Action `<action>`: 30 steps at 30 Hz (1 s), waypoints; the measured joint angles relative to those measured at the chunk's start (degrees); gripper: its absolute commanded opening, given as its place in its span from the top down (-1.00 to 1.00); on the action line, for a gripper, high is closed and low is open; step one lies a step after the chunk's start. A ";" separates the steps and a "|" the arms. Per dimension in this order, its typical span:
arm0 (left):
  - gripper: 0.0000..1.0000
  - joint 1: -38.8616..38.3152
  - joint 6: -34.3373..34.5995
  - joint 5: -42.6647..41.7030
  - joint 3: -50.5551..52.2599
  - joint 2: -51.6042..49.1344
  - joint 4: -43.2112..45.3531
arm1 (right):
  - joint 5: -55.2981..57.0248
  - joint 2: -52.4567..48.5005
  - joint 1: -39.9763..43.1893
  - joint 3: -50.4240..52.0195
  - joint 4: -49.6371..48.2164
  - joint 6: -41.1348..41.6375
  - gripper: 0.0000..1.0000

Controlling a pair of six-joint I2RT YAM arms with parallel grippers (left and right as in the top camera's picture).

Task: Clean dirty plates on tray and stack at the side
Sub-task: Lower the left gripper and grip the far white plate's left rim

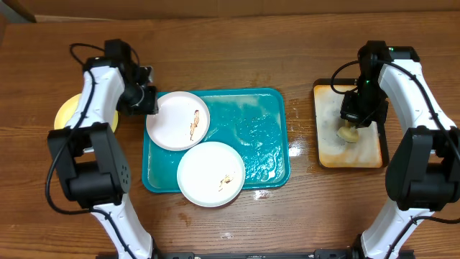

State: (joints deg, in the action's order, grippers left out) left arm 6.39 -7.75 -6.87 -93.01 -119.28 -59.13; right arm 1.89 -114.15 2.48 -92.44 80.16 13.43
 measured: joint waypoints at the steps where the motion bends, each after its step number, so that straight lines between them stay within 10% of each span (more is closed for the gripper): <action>1: 0.20 -0.28 0.00 -0.07 0.00 -0.52 0.00 | 0.00 0.00 0.00 0.00 0.02 0.00 0.92; 30: 0.16 0.09 0.50 5.44 -0.04 1.86 -1.01 | 0.00 0.00 0.00 0.00 -0.02 -0.04 0.92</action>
State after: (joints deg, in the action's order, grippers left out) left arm 6.48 -7.25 -1.43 -93.06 -117.43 -60.14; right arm 1.89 -114.15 2.48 -92.44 80.14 13.39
